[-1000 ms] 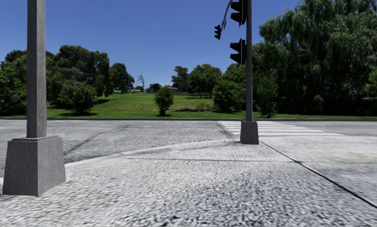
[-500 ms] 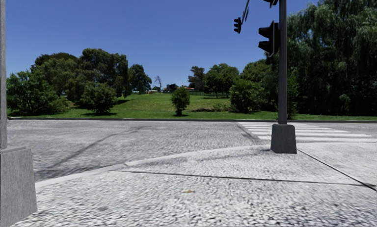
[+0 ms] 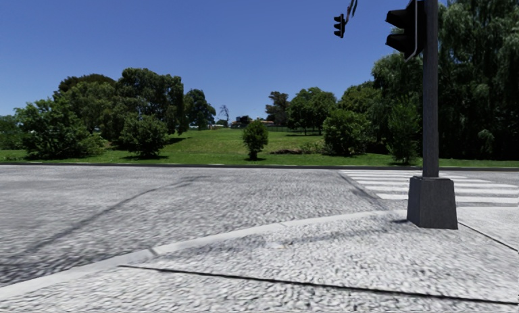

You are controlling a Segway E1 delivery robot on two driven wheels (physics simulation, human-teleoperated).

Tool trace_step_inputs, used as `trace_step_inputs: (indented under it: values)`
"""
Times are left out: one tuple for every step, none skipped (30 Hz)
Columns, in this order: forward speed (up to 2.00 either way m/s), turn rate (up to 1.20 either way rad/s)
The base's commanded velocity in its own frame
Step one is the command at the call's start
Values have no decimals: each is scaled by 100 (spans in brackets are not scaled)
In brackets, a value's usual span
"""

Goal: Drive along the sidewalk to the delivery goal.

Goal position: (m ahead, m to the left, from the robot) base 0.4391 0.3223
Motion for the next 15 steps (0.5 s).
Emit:
trace_step_inputs:
  values:
    - [131,20]
    - [129,20]
    - [127,20]
    - [126,20]
    - [126,20]
    - [125,20]
    - [125,17]
    - [119,1]
    - [93,0]
    - [93,0]
    - [5,0]
    - [0,0]
    - [0,0]
    - [0,0]
    - [0,0]
